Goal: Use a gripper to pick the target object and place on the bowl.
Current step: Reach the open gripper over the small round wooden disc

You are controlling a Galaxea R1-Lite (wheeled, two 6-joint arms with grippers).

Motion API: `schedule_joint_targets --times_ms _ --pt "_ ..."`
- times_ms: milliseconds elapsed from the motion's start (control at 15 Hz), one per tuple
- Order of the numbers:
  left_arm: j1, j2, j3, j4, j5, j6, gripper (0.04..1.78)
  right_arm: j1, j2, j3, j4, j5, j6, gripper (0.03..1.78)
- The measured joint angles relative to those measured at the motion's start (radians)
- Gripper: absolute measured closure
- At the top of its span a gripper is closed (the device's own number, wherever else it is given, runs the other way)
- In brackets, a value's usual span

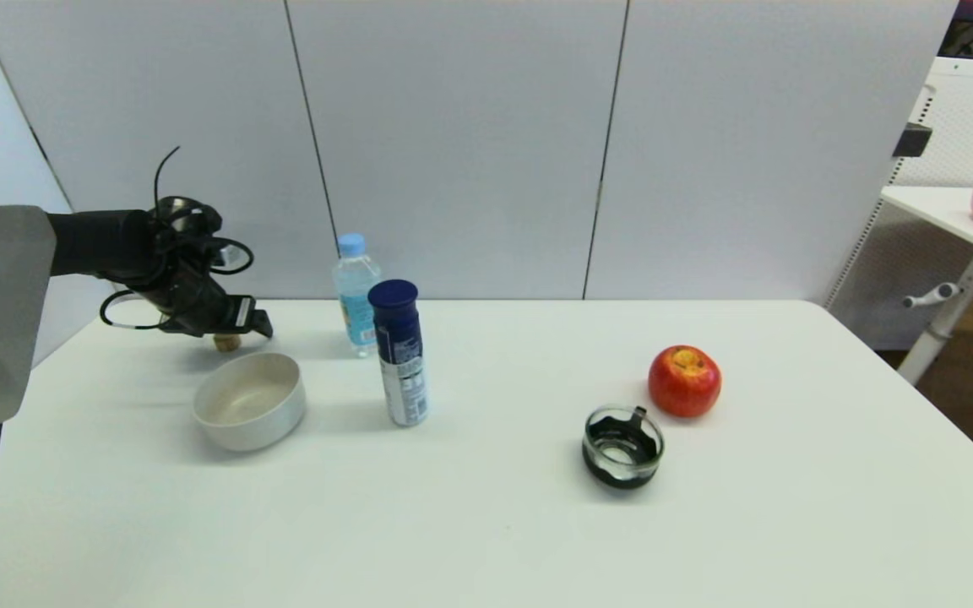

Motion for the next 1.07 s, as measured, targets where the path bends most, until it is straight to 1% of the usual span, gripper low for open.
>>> schedule_joint_targets --times_ms 667,867,1067 --pt "0.013 -0.005 0.0 0.031 0.004 0.002 0.11 0.0 0.0 0.0 0.0 0.0 0.0 0.1" --pt "0.012 -0.011 0.0 0.039 0.039 0.003 0.11 0.0 0.0 0.0 0.0 0.0 0.0 0.1" --pt "0.011 -0.011 0.0 0.038 0.036 -0.004 0.11 0.0 0.0 0.0 0.0 0.0 0.0 0.1"
